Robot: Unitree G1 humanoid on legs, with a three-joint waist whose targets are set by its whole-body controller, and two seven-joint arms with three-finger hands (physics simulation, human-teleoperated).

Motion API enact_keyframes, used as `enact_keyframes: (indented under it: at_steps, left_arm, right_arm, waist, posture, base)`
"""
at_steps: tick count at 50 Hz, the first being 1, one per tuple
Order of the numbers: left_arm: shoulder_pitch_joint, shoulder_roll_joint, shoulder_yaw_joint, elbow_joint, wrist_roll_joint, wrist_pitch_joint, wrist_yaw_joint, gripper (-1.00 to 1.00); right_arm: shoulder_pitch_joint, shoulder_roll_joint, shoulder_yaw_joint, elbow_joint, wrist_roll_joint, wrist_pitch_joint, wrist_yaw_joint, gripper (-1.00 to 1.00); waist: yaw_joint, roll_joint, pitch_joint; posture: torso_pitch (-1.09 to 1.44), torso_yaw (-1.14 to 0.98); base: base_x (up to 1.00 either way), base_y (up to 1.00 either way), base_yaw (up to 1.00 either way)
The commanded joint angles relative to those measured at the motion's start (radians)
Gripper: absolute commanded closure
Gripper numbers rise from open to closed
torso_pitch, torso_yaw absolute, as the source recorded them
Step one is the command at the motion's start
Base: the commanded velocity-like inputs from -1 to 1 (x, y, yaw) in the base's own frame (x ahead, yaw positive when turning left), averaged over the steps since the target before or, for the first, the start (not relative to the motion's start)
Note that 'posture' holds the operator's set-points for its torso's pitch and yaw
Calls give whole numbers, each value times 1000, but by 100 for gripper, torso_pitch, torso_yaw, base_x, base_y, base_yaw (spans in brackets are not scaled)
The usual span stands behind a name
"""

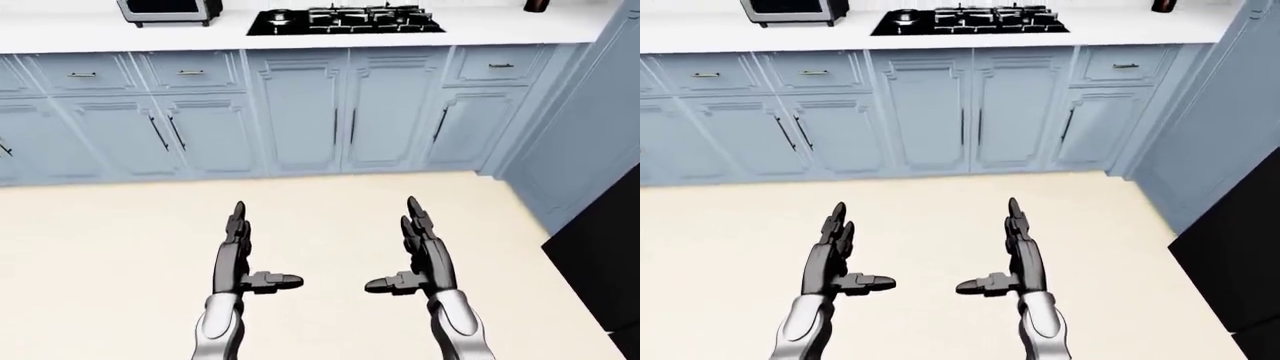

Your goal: Navigate to the hood.

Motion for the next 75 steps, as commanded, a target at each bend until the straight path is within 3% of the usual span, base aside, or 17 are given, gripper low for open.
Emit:
enact_keyframes:
  at_steps: [1, 7, 16, 21, 24, 32, 36, 37, 38, 42, 46, 49, 59, 63, 64, 68, 75]
  left_arm:
    - [-20, -2, -8, -41, -2, -33, -5, -100]
    - [-20, -2, -8, -41, -2, -33, -5, -100]
    - [-20, -2, -8, -41, -2, -33, -5, -100]
    - [-20, -2, -8, -41, -2, -33, -5, -100]
    - [-20, -2, -8, -41, -2, -33, -5, -100]
    - [-20, -2, -8, -41, -2, -33, -5, -100]
    - [-20, -2, -8, -41, -2, -33, -5, -100]
    - [-20, -2, -8, -41, -2, -33, -5, -100]
    - [-20, -2, -8, -41, -2, -33, -5, -100]
    - [-20, -2, -8, -41, -2, -33, -5, -100]
    - [-20, -2, -8, -41, -2, -33, -5, -100]
    - [-20, -2, -8, -41, -2, -33, -5, -100]
    - [-20, -2, -8, -41, -2, -33, -5, -100]
    - [-20, -2, -8, -41, -2, -33, -5, -100]
    - [-20, -2, -8, -41, -2, -33, -5, -100]
    - [-20, -2, -8, -41, -2, -33, -5, -100]
    - [-20, -2, -8, -41, -2, -33, -5, -100]
  right_arm:
    - [-23, -5, -9, -27, 2, -47, -4, -100]
    - [-23, -6, -9, -27, 2, -47, -4, -100]
    - [-21, -5, -8, -37, 2, -41, -5, -100]
    - [-24, -5, -8, -33, 3, -40, -4, -100]
    - [-20, -5, -8, -43, 4, -33, -5, -100]
    - [-21, -5, -9, -47, 3, -26, -7, -100]
    - [-20, -6, -10, -45, 3, -27, -7, -100]
    - [-24, -6, -12, -34, 3, -35, -7, -100]
    - [-24, -6, -11, -36, 3, -33, -7, -100]
    - [-23, -6, -10, -33, 2, -38, -7, -100]
    - [-30, -6, -11, -8, 0, -57, -6, -100]
    - [-26, -6, -10, -23, 1, -46, -7, -100]
    - [-26, -6, -8, -30, 1, -39, -7, -100]
    - [-25, -6, -9, -28, 2, -42, -6, -100]
    - [-25, -6, -9, -25, 2, -45, -6, -100]
    - [-27, -6, -11, -20, 3, -48, -5, -100]
    - [-26, -6, -9, -31, 3, -37, -7, -100]
  waist:
    - [0, 0, -9]
    - [1, -95, -29]
    - [-28, -49, -8]
    - [-32, 45, -23]
    - [-20, 38, -12]
    - [-4, -29, -13]
    - [-7, -126, -34]
    - [-17, -67, -18]
    - [-15, -89, -19]
    - [-25, -68, -18]
    - [-29, -22, -4]
    - [-31, 53, -21]
    - [-5, -26, -9]
    - [-8, -126, -30]
    - [-18, -68, -17]
    - [-25, -76, -20]
    - [-32, 29, -8]
  posture:
    - [0, 0]
    - [0, 0]
    - [0, 0]
    - [0, 0]
    - [0, 0]
    - [0, 0]
    - [0, 0]
    - [0, 0]
    - [0, 0]
    - [0, 0]
    - [0, 0]
    - [0, 0]
    - [0, 0]
    - [0, 0]
    - [0, 0]
    - [0, 0]
    - [0, 0]
  base:
    - [24, 0, 0]
    - [22, 0, 0]
    - [20, 0, 0]
    - [16, 0, 0]
    - [16, 0, 0]
    - [16, 0, 0]
    - [16, 0, 0]
    - [15, 0, 0]
    - [17, 0, 0]
    - [15, 0, 0]
    - [16, 0, 0]
    - [16, 0, 0]
    - [16, 0, 0]
    - [16, 0, 0]
    - [16, 0, 0]
    - [15, 0, 0]
    - [16, 0, 0]
